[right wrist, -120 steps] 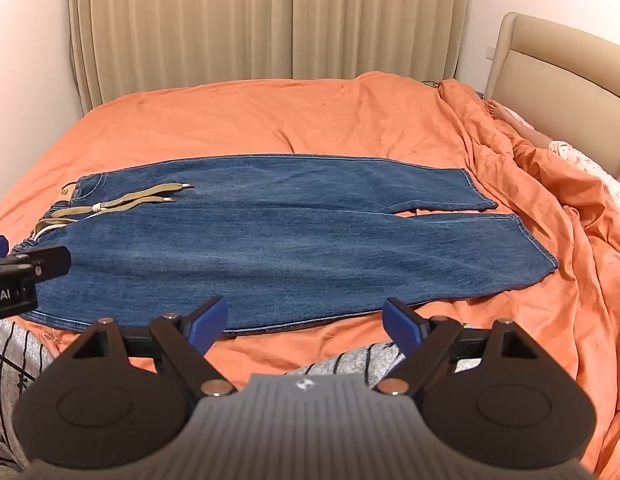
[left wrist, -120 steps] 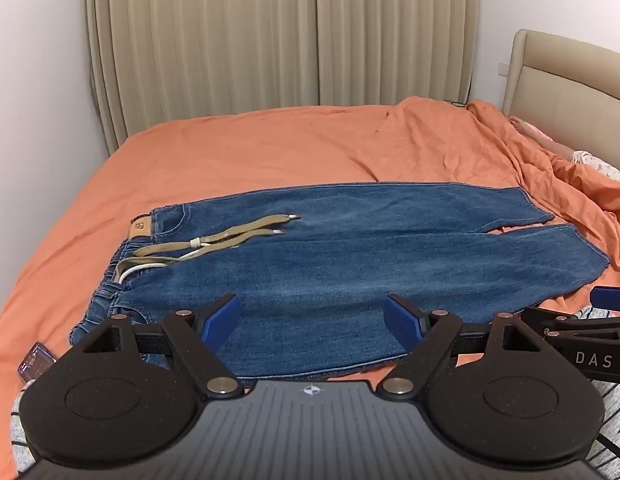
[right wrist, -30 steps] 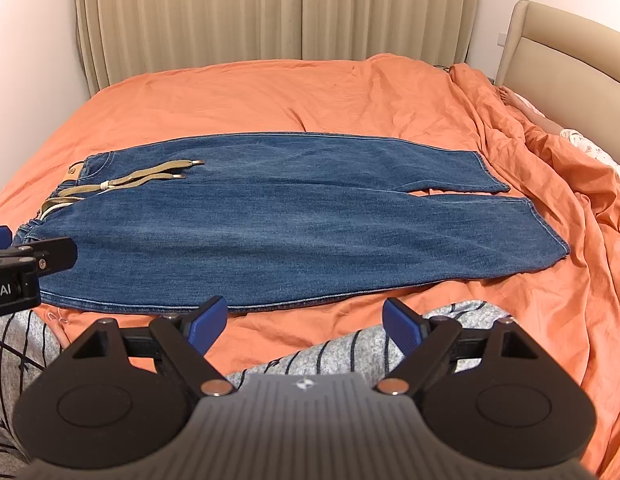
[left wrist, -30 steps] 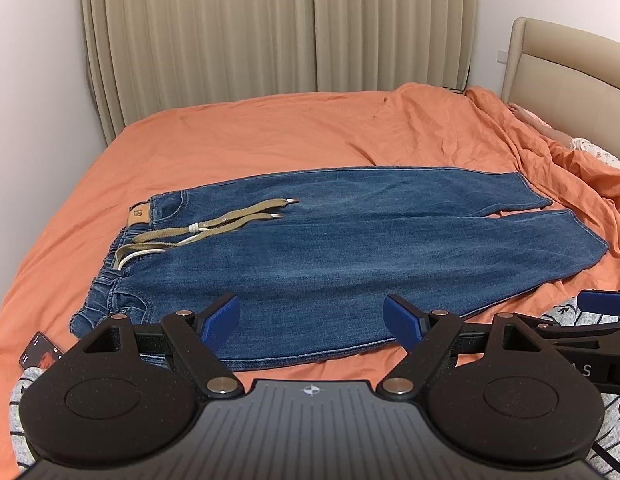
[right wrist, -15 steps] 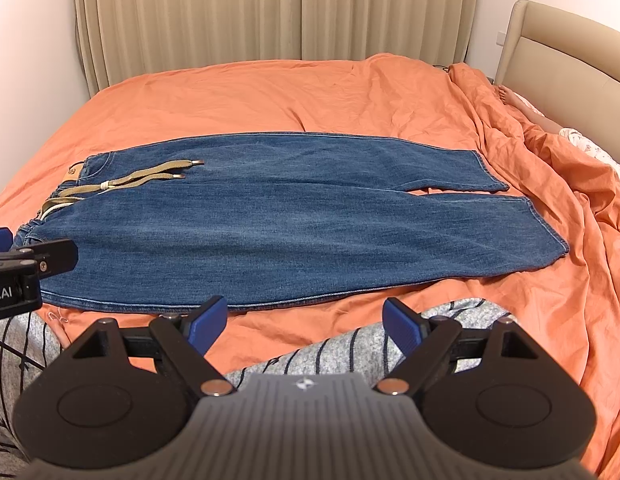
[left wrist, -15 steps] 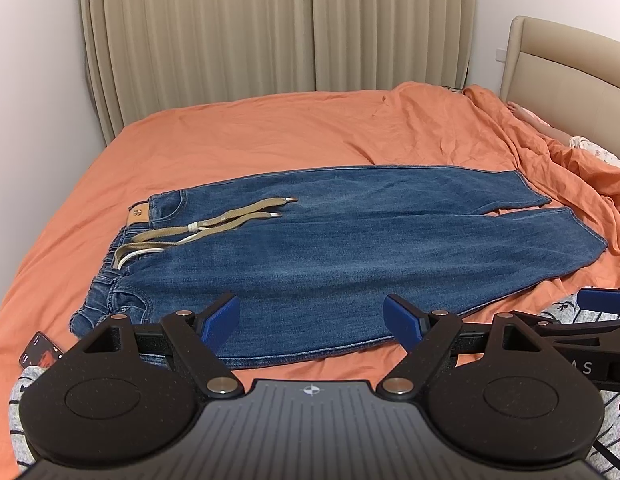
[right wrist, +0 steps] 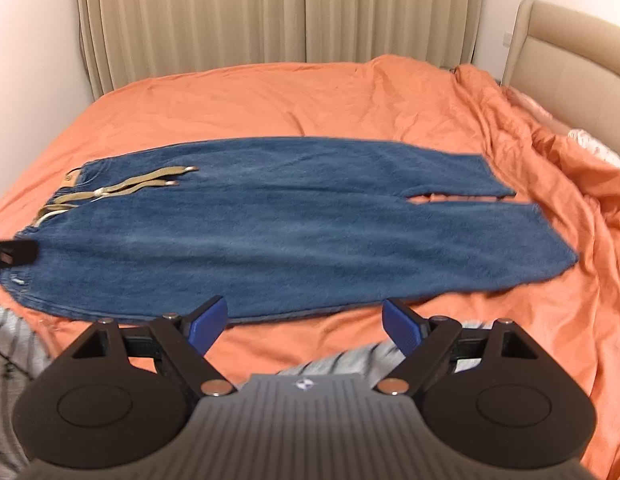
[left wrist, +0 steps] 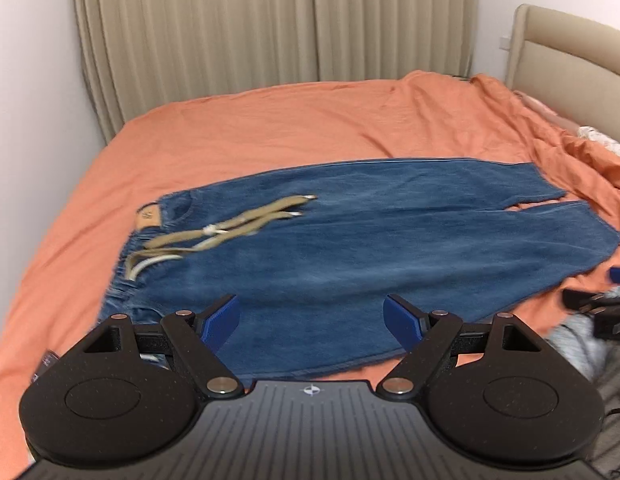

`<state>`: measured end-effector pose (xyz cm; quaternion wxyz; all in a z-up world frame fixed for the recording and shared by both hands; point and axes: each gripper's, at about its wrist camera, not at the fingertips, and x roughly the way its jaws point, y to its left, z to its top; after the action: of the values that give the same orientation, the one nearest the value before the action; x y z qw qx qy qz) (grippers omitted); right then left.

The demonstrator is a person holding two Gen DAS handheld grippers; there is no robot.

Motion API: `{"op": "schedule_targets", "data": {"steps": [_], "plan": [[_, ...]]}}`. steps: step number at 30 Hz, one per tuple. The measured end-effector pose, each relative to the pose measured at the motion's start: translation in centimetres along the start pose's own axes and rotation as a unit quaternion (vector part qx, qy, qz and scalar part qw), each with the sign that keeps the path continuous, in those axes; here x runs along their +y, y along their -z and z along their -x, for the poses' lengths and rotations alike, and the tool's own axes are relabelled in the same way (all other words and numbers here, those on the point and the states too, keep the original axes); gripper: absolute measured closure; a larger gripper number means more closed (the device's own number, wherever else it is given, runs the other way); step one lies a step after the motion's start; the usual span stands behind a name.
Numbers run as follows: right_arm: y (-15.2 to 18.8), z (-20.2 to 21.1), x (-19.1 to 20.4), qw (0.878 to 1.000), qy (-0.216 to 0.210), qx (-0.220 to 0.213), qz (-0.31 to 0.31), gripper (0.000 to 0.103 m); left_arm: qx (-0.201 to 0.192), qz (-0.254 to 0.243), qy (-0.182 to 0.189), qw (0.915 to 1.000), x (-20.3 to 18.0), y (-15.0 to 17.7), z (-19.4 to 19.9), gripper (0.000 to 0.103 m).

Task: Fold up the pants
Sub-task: 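Grasp the jeans waistband with the left gripper while the right gripper grasps the hem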

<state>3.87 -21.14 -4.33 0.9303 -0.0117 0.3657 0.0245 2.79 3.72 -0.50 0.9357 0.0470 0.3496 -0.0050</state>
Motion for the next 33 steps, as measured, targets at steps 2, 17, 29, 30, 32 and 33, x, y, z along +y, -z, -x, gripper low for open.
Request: {"op": "schedule_targets", "data": {"steps": [2,17,29,30,32,33], "plan": [[-0.8,-1.6,-1.9,1.0,0.012,-0.013,0.018,0.022,0.003,0.003,-0.005,1.0,1.5,-0.7,-0.9,0.014],[-8.5,-12.9,-14.5,0.999,0.032,-0.001,-0.022,0.036,0.038,0.147,0.005,0.9884,18.2,-6.0,-12.7,0.024],[-12.9,-25.7,-24.2,0.992,0.058,0.022,-0.11,0.045,0.08,0.263,-0.01,0.9614,27.5,-7.8,-28.0,0.027],[-13.3,-26.4,-25.1,0.991,0.062,0.02,-0.118,0.045,0.081,0.271,-0.004,0.9592,27.8,-7.7,-28.9,0.027],[-14.6,-28.3,-28.9,0.984,0.076,0.016,-0.163,0.045,0.083,0.277,0.001,0.9573,28.2,-7.6,-30.3,0.027],[-14.9,-28.9,-30.1,0.98,0.082,0.015,-0.179,0.045,0.087,0.275,-0.002,0.9574,28.3,-7.6,-30.9,0.028]]}}
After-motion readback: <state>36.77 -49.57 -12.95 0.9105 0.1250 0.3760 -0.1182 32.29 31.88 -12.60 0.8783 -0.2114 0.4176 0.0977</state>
